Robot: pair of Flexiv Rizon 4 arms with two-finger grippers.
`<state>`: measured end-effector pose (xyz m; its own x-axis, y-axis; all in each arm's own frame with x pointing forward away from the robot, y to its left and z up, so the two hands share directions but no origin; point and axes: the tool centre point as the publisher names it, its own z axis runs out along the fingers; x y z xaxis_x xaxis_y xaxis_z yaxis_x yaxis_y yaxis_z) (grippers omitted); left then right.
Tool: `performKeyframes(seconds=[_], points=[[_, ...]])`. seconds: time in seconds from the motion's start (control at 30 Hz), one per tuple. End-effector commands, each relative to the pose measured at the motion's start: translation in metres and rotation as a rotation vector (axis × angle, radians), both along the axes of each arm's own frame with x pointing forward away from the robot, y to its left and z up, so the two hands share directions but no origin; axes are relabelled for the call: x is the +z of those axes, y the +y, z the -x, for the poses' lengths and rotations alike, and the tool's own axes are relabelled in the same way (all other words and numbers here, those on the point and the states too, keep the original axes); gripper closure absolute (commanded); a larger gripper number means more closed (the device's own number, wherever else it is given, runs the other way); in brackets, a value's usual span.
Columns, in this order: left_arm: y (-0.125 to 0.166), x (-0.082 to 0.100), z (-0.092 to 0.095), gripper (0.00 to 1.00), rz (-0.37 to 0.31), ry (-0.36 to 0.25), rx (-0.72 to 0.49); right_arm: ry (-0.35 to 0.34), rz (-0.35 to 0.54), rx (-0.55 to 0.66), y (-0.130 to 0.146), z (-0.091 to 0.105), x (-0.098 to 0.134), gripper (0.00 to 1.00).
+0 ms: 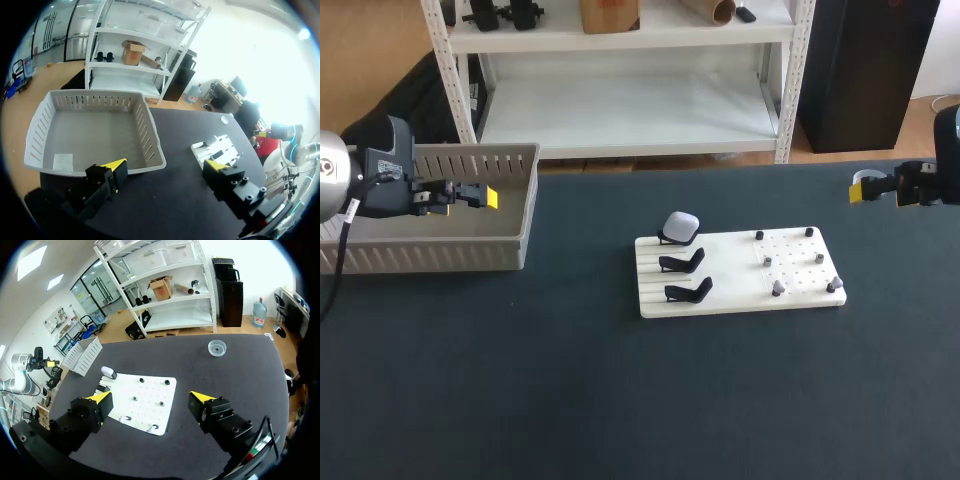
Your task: Pick up each earbud case from the left stands, insert the matching earbuds, close the lid, and place the case in the box.
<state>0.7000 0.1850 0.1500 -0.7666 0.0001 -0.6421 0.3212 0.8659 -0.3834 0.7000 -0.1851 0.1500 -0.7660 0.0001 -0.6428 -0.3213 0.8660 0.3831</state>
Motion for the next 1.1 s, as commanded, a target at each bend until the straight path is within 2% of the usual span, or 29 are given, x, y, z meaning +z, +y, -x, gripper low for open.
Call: performKeyframes(seconds=[0.03,0.3,0.37,0.4,0.43,0.47,0.53,0.6,0.63,0.67,0.7,0.73,0.8,0.83,0.87,1.1], points=[[0.000,0.000,0.000,0.00,0.000,0.000,0.000,0.000,0.000,0.000,0.000,0.000,0.000,0.00],[0.000,0.000,0.000,0.00,0.000,0.000,0.000,0.000,0.000,0.000,0.000,0.000,0.000,0.00],[-0.003,0.011,0.002,0.00,0.061,-0.119,-0.119,0.000,0.000,0.000,0.000,0.000,0.000,0.00],[-0.003,0.013,0.002,0.00,0.048,-0.161,-0.177,0.000,0.000,0.000,0.000,0.000,0.000,0.00],[0.000,0.017,0.002,0.00,0.030,-0.246,-0.219,0.000,0.000,0.000,0.000,0.000,0.000,0.00],[0.003,0.019,0.001,0.00,0.037,-0.277,-0.284,0.000,0.000,0.000,0.000,0.000,0.000,0.00],[0.006,0.023,-0.001,0.00,-0.032,-0.339,-0.351,0.000,0.000,0.000,0.000,0.000,0.000,0.00],[0.007,0.029,0.001,0.00,-0.002,-0.395,-0.469,0.000,0.000,0.000,0.000,0.000,0.000,0.00],[0.007,0.034,0.007,0.00,0.032,-0.462,-0.586,0.000,0.000,0.000,0.000,0.000,0.000,0.00],[0.007,0.036,0.009,0.00,0.048,-0.488,-0.638,0.000,0.000,0.000,0.000,0.000,0.000,0.00],[0.006,0.040,0.014,0.00,0.105,-0.546,-0.766,0.000,0.000,0.000,0.000,0.000,0.000,0.00],[0.006,0.044,0.018,0.00,0.134,-0.598,-0.890,0.000,0.000,0.000,0.000,0.000,0.000,0.00],[-0.001,0.052,0.028,0.00,0.108,-0.664,-1.143,0.000,0.000,0.000,0.000,0.000,0.000,0.00],[-0.006,0.055,0.033,0.00,0.087,-0.682,-1.249,0.000,0.000,0.000,0.000,0.000,0.000,0.00],[-0.010,0.058,0.034,0.00,0.080,-0.703,-1.291,0.000,0.000,0.000,0.000,0.000,0.000,0.00],[-0.010,0.058,0.034,0.00,0.080,-0.703,-1.291,0.000,0.000,0.000,0.000,0.000,0.000,0.00]])
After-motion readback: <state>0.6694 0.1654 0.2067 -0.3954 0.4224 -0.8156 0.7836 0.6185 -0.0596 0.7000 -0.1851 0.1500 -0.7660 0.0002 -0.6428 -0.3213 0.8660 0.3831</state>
